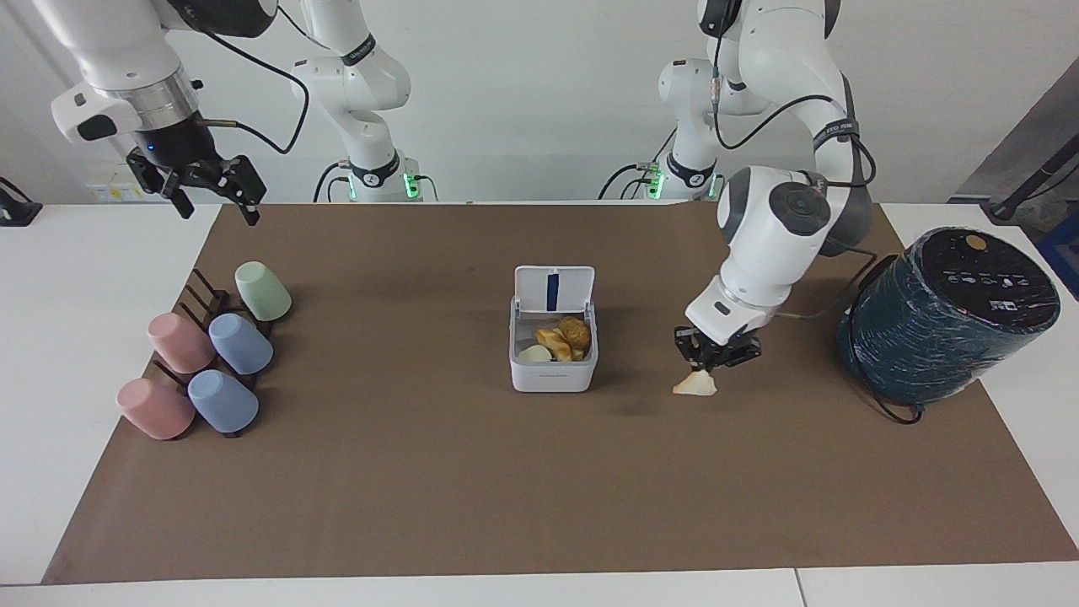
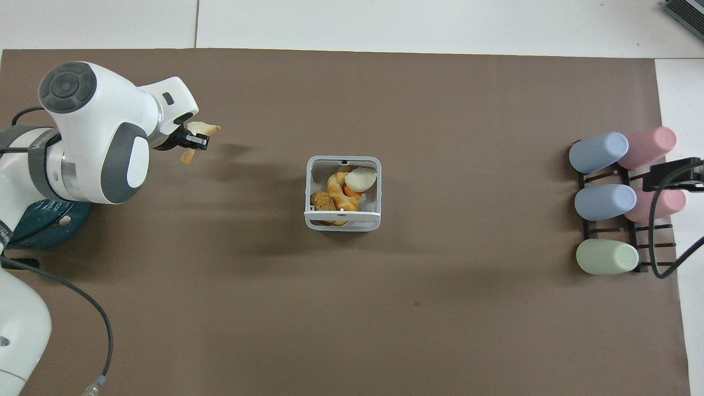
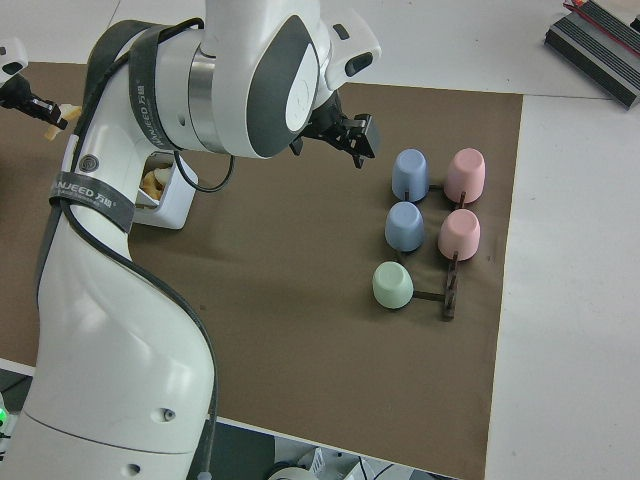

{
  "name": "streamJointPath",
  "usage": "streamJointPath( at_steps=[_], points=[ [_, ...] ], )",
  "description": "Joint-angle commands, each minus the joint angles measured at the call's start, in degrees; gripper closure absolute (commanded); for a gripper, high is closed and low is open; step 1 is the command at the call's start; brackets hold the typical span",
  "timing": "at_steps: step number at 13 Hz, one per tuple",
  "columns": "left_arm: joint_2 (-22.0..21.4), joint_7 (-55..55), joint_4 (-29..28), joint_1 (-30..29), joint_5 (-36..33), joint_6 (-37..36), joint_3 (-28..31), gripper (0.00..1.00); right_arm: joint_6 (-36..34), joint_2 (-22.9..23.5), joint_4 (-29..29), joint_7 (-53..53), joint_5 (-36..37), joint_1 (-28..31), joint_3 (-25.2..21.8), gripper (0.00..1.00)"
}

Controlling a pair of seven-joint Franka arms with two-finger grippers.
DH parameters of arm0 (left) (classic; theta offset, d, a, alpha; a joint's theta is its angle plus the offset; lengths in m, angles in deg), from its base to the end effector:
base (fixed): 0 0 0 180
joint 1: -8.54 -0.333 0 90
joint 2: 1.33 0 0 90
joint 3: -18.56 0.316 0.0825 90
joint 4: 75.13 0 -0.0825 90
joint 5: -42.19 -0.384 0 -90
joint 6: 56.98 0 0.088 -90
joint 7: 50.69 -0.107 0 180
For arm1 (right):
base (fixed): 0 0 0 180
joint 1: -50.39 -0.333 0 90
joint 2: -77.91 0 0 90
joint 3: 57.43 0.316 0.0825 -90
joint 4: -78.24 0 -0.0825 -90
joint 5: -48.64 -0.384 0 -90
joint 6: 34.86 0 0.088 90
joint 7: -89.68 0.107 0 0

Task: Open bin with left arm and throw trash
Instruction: 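Carry the bread slice over the bin and open the left gripper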

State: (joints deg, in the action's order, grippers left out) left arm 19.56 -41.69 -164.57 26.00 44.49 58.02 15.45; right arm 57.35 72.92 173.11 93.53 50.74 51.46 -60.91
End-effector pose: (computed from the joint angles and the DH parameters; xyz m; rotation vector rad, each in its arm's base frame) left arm 0.6326 -0.2351 0.4437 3.0520 -0.2787 0.0995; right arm 0.5288 -0.0474 0.6349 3.1011 -0.2265 0.0627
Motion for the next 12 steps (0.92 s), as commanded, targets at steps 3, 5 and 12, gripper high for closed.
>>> streamJointPath(
  at_steps=[3, 5, 12],
  points=[
    [-0.9, 15.2, 0.5, 10.7, 0.7, -2.2, 0.7, 1.0, 0.4, -0.3, 0.3, -0.2, 1.0, 0.0, 0.1, 0.0],
    [-1.0, 18.5, 0.3, 13.5, 0.8, -1.4, 0.7, 1.0, 0.4, -0.3, 0.6, -0.2, 1.0, 0.0, 0.1, 0.0],
    [-5.5, 21.4, -11.7, 17.6, 0.8, 6.9, 0.7, 0.98, 1.0, -0.3, 0.8, -0.2, 1.0, -0.1, 0.1, 0.0]
  ],
)
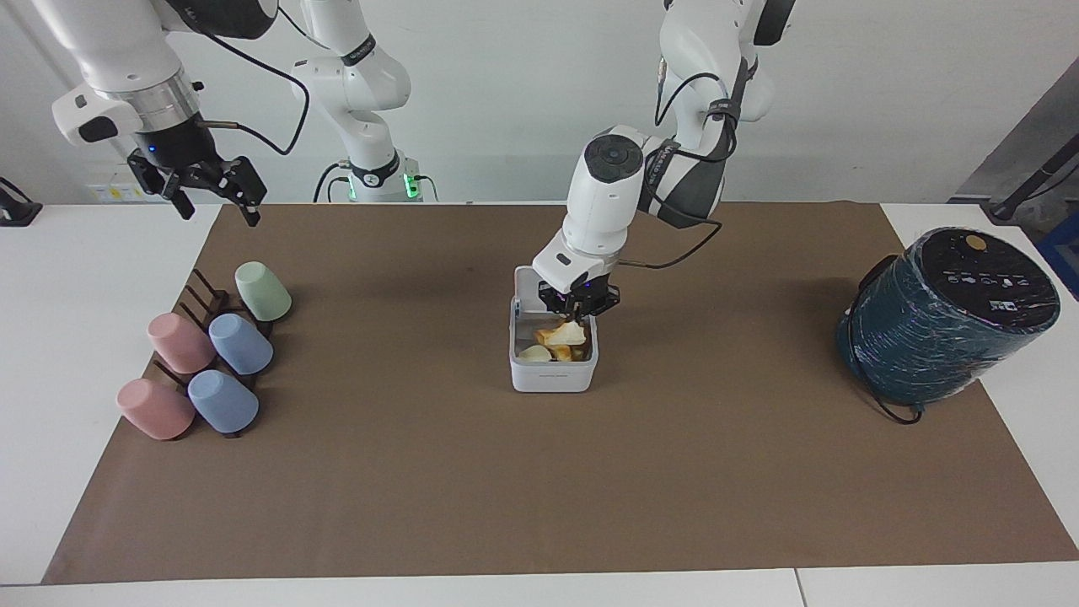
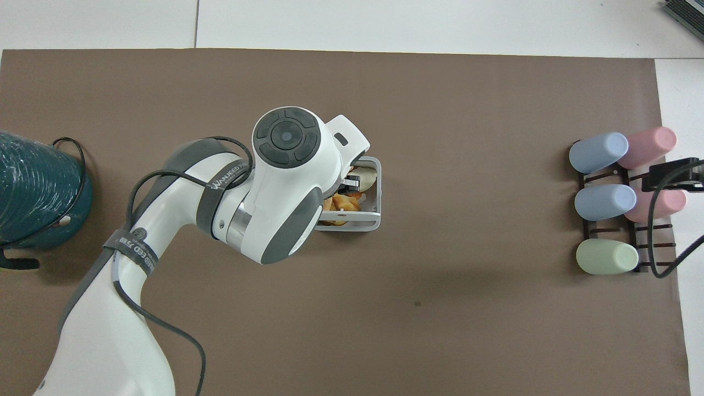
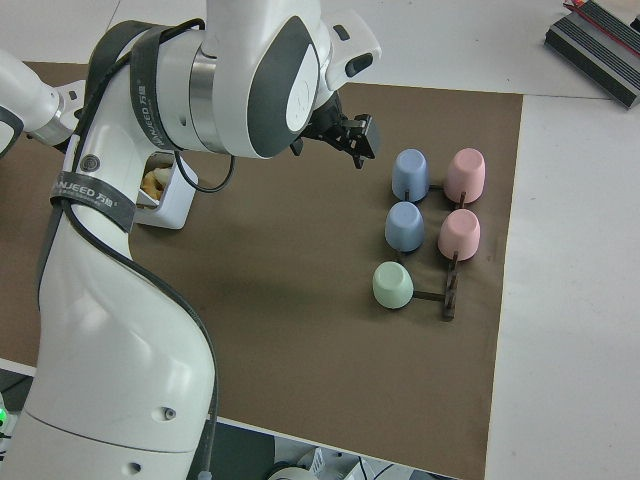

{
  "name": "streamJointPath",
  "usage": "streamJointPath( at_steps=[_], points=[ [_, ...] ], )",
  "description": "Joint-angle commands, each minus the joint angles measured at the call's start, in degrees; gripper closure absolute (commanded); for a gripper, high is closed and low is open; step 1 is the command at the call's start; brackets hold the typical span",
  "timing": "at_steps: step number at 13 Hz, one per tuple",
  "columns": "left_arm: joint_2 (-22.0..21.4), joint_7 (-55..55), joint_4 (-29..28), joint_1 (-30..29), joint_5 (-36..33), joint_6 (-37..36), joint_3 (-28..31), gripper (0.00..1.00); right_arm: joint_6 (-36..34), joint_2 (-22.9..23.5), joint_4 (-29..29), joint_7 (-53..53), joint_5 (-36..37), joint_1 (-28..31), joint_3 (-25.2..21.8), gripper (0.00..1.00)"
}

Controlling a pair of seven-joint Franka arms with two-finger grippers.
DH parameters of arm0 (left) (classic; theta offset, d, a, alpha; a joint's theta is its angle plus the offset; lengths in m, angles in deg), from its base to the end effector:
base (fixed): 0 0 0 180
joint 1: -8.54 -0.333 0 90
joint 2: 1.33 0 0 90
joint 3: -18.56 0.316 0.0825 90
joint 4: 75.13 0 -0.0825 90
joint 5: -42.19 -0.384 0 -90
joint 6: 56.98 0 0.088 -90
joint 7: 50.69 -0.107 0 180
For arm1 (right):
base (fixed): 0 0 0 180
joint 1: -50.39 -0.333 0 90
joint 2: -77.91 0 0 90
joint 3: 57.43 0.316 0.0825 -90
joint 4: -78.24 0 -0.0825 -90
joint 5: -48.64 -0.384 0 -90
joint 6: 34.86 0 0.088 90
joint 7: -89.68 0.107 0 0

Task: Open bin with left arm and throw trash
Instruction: 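Carry the bread slice over the bin and open the left gripper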

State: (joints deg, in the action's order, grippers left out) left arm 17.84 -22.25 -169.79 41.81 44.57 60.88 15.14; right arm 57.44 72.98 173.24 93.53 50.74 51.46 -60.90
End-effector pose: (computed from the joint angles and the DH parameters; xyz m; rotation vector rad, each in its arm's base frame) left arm 0.5315 -0.3939 0.4246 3.0496 -0.1861 0.0444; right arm 0.5292 -0.0473 0.6334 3.1011 -0.2261 0.0600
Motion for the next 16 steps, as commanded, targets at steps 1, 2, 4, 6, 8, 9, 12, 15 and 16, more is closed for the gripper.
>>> streamJointPath(
  at_steps=[1, 2, 4, 6, 8, 9, 12, 15, 16],
  points=[
    [-3.9, 2.3, -6.8, 2.2, 0.7, 4.6, 1.0, 0.93, 1.3, -0.3, 0.7, -0.3, 1.0, -0.1, 0.1, 0.0],
    [-3.9, 2.4, -6.7, 2.2, 0.7, 4.7, 1.0, 0.74, 1.4, -0.3, 0.7, -0.3, 1.0, -0.1, 0.1, 0.0],
    [-3.9, 3.8, -6.7, 3.0, 0.7, 4.9, 1.0, 0.54, 1.3, -0.3, 0.7, -0.3, 1.0, -0.1, 0.1, 0.0],
    [-3.6, 4.0, -6.2, 2.8, 0.7, 6.3, 1.0, 0.36, 1.0, -0.4, 0.7, -0.5, 1.0, -0.1, 0.1, 0.0],
    [-3.3, 4.0, -5.5, 2.2, 0.9, 6.4, 1.0, 0.32, 0.2, -0.2, 0.2, -0.9, 1.1, -0.1, 0.1, 0.0],
    [-3.3, 3.9, -5.4, 2.1, 1.0, 6.2, 1.1, 0.32, -0.4, 0.4, -0.4, -1.0, 1.2, -0.1, 0.1, 0.0],
    [-2.0, 3.7, -1.0, -0.1, 1.0, 2.6, 1.2, 0.35, -2.7, 3.0, -3.9, -1.0, 1.2, -0.2, 0.2, 0.0],
    [-2.0, 3.5, 0.0, -1.9, 3.6, 0.5, 1.3, 0.87, -2.2, 2.6, -3.3, -0.5, 0.9, -1.0, 0.5, 0.0],
    [-2.2, 3.4, 1.7, -3.3, 4.0, -1.4, 1.3, 0.96, -2.2, 2.6, -3.0, -0.5, 0.8, -1.0, 0.5, 0.0]
  ],
)
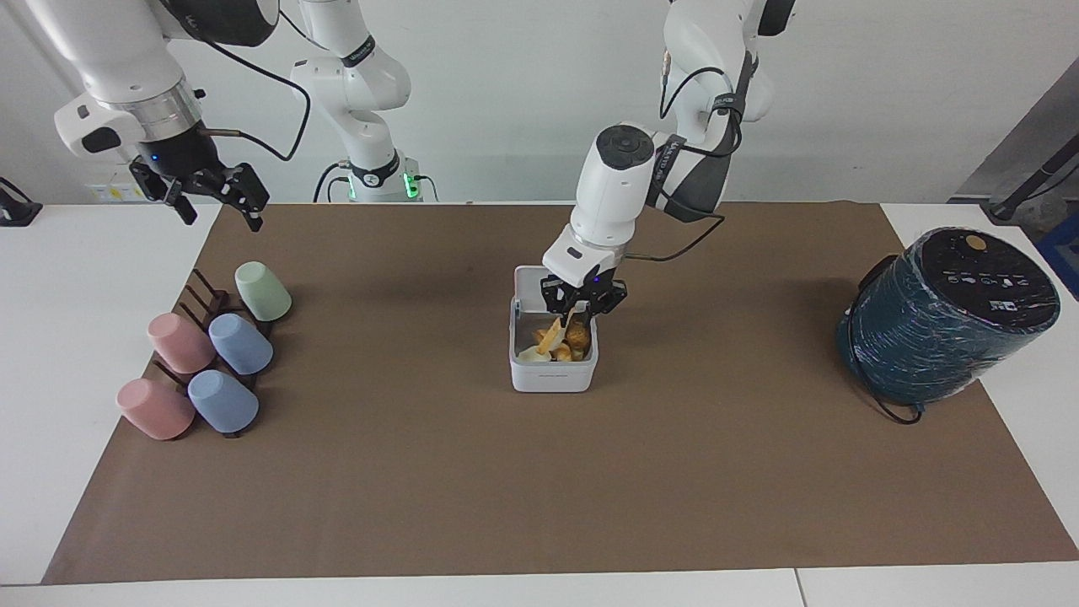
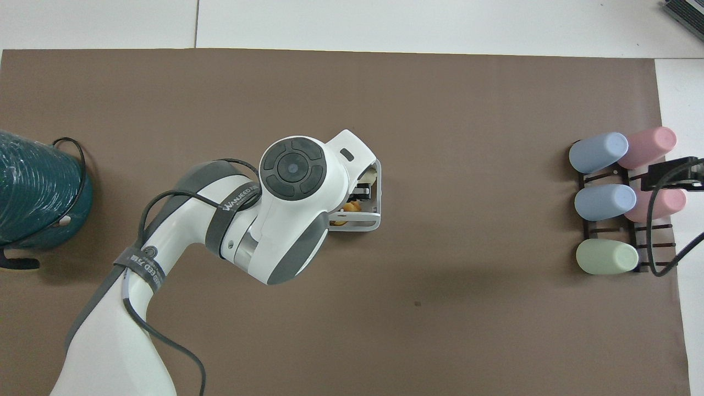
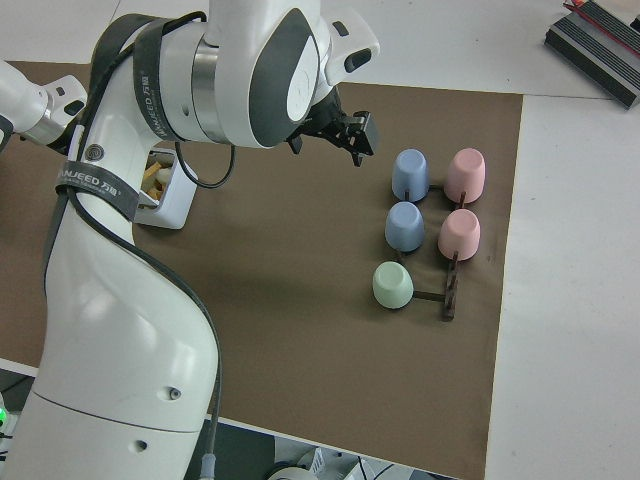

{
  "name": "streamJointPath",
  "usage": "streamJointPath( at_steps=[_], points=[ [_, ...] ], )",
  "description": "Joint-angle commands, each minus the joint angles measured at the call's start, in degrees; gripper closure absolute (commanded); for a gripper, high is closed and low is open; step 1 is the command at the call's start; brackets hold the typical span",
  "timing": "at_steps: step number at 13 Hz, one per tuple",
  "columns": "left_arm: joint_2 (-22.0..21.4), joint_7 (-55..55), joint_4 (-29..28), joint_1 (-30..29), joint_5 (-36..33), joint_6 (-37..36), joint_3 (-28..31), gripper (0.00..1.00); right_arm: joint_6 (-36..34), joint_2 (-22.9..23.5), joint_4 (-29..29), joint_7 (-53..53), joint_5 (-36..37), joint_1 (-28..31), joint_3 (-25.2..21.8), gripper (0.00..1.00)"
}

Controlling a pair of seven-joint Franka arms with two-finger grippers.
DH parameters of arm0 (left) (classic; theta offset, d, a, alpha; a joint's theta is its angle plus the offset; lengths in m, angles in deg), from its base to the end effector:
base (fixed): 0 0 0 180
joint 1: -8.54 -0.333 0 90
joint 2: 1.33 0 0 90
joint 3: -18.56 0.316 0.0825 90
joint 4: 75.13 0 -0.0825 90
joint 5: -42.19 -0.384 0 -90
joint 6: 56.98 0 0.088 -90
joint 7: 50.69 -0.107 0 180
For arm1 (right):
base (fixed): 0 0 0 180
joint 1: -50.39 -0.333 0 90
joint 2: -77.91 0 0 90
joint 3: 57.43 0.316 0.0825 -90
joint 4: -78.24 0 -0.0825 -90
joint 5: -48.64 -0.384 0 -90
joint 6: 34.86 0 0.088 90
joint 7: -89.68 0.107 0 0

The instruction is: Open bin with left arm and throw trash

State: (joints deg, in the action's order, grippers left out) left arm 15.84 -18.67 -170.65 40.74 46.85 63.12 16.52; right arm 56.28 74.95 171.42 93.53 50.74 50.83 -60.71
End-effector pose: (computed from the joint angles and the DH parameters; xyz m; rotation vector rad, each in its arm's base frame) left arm 0.5441 -0.3724 0.4441 2.9997 -0.0003 0.0943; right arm 0.5387 -0.0397 0.6283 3.1011 -0.2044 0.0249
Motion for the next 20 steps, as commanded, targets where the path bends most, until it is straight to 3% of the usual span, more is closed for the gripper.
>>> streamJointPath(
  at_steps=[1, 4, 6, 9, 13, 17, 20],
  points=[
    [-0.7, -0.3, 4.4, -3.4, 1.7, -6.7, 0.4, 1.0, -1.1, 0.4, -1.1, -0.4, 0.6, 0.0, 0.3, 0.0],
    [-0.8, -2.2, 13.8, -9.4, 1.3, -21.5, 0.5, 1.0, -1.1, 0.1, -0.4, -0.5, 0.4, -0.1, 0.3, 0.0],
    [-1.4, -7.6, 15.6, -13.9, 1.2, -26.7, 0.9, 1.0, -1.5, 0.1, -0.4, -0.7, 0.3, -0.1, 0.3, 0.0],
    [-6.2, -17.7, 15.6, -20.2, 0.5, -29.0, 0.9, 1.0, -1.4, -0.1, -0.5, -0.8, 0.3, -0.3, 0.3, 0.0],
    [-8.0, -28.4, 15.2, -24.1, -4.0, -30.7, 0.7, 0.97, -1.4, 0.0, -0.5, -0.8, 0.3, -0.4, 0.3, 0.0],
    [-10.0, -31.7, 11.4, -24.4, -6.5, -30.4, 0.6, 0.76, -1.4, 0.0, -0.5, -0.9, 0.3, -0.4, 0.3, 0.0],
    [-10.8, -33.4, 10.1, -24.5, -7.1, -29.2, 0.6, 0.46, -1.4, -0.1, -0.5, -0.8, 0.3, -0.4, 0.3, 0.0]
  ],
)
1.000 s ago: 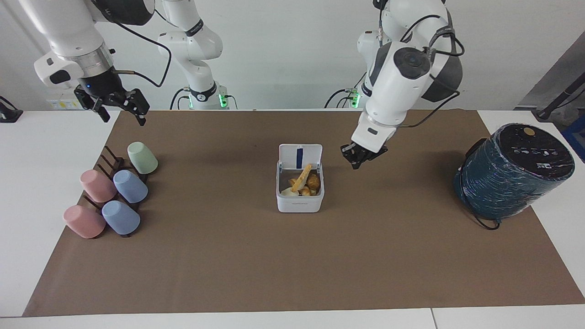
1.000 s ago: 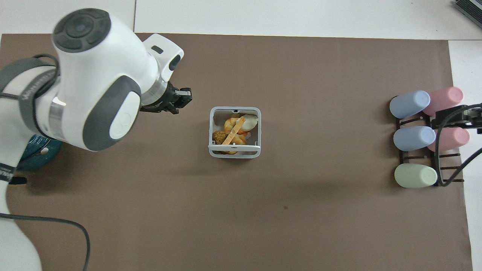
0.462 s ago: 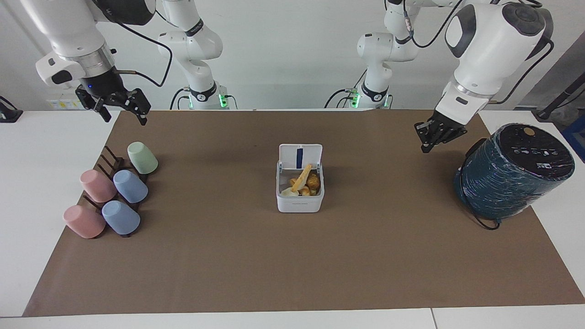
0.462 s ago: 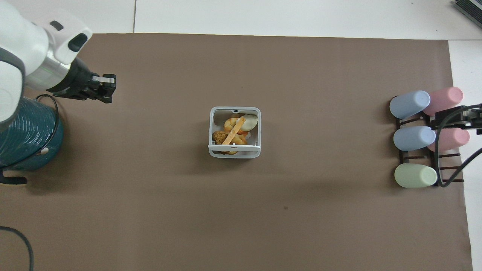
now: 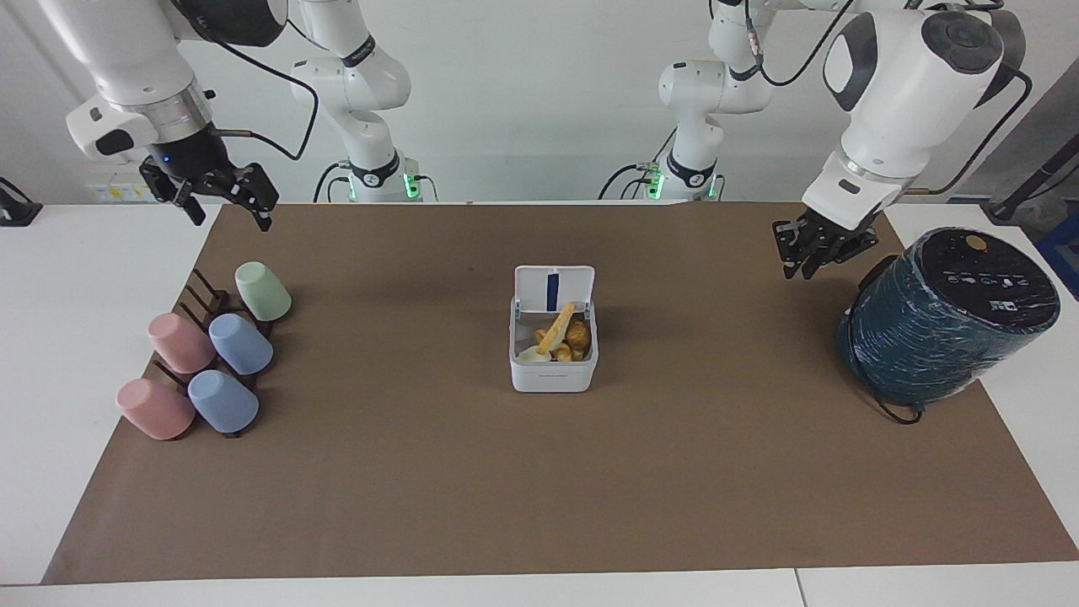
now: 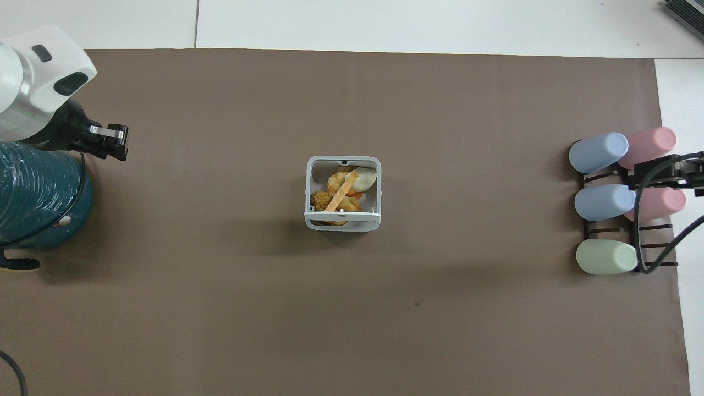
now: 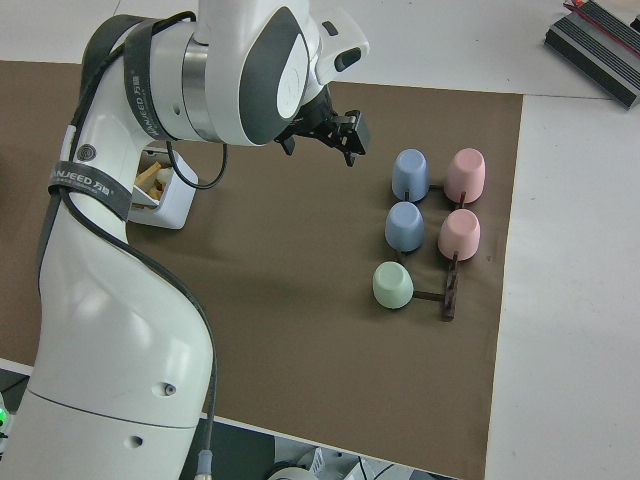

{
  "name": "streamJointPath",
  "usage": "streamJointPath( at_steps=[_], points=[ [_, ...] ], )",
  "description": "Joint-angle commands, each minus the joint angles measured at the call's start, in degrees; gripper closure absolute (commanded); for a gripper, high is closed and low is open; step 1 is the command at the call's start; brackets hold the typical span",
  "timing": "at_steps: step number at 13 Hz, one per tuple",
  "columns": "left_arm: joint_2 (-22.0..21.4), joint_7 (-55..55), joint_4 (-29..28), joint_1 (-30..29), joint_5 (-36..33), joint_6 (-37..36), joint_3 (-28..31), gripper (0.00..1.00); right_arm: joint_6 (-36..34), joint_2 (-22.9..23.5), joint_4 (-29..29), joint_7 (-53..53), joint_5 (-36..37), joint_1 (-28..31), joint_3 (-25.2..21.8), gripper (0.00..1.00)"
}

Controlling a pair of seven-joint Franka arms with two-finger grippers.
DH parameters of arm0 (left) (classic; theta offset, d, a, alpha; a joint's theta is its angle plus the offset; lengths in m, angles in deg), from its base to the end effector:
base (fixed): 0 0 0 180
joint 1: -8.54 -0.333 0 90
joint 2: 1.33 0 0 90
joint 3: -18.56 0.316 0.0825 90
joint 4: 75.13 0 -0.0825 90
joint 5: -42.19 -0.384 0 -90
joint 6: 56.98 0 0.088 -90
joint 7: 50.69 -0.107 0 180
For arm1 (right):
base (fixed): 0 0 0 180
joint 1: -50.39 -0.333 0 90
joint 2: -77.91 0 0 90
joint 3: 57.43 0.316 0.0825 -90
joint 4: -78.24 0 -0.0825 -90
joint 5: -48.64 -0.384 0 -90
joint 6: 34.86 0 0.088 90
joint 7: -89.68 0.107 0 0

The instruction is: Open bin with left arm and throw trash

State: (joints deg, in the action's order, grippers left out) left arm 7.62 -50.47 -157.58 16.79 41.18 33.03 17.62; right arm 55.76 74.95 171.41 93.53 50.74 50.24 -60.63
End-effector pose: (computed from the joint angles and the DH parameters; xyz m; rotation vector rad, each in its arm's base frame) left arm 0.5946 -0.0935 0.5963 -3.1148 0.2444 0.0358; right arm 0.5381 -0.0334 0.6276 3.1023 -0.1865 0.0114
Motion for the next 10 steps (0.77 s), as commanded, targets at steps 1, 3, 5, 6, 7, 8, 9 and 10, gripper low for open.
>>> streamJointPath(
  at_steps=[1, 3, 5, 6, 7, 8, 9, 10],
  points=[
    [-2.5, -2.4, -3.0, -0.5, -1.5, 1.5, -0.5, 0.27, -0.9, -0.1, -0.4, -0.9, 0.3, 0.2, 0.2, 0.0],
    [-2.5, -6.2, -3.2, -1.6, -1.4, 2.6, -0.5, 0.0, -0.9, -0.1, -0.4, -0.8, 0.3, 0.1, 0.2, 0.0],
    [-2.5, -5.8, -3.4, -1.7, -1.4, 4.6, -0.5, 0.0, -0.9, -0.1, -0.4, -0.8, 0.3, 0.1, 0.2, 0.0],
    [-2.4, -5.8, -3.4, -1.8, -1.4, 6.0, -0.5, 0.0, -0.9, -0.1, -0.4, -0.8, 0.3, 0.1, 0.2, 0.0],
    [-2.4, -5.8, -3.3, -1.9, -1.3, 6.9, -0.5, 0.0, -0.9, -0.1, -0.4, -0.9, 0.3, 0.1, 0.2, 0.0],
    [-2.3, -5.5, -3.4, -1.9, -1.2, 7.2, -0.5, 0.0, -0.9, 0.0, -0.4, -0.9, 0.3, 0.1, 0.2, 0.0],
    [-2.3, -4.6, -3.4, -2.2, -1.0, 7.2, -0.5, 0.0, -0.9, -0.1, -0.4, -0.8, 0.3, 0.1, 0.2, 0.0],
    [-2.3, -3.0, -3.4, -2.4, -0.9, 7.2, -0.5, 0.0, -0.9, -0.1, -0.4, -0.8, 0.3, 0.1, 0.2, 0.0]
  ],
)
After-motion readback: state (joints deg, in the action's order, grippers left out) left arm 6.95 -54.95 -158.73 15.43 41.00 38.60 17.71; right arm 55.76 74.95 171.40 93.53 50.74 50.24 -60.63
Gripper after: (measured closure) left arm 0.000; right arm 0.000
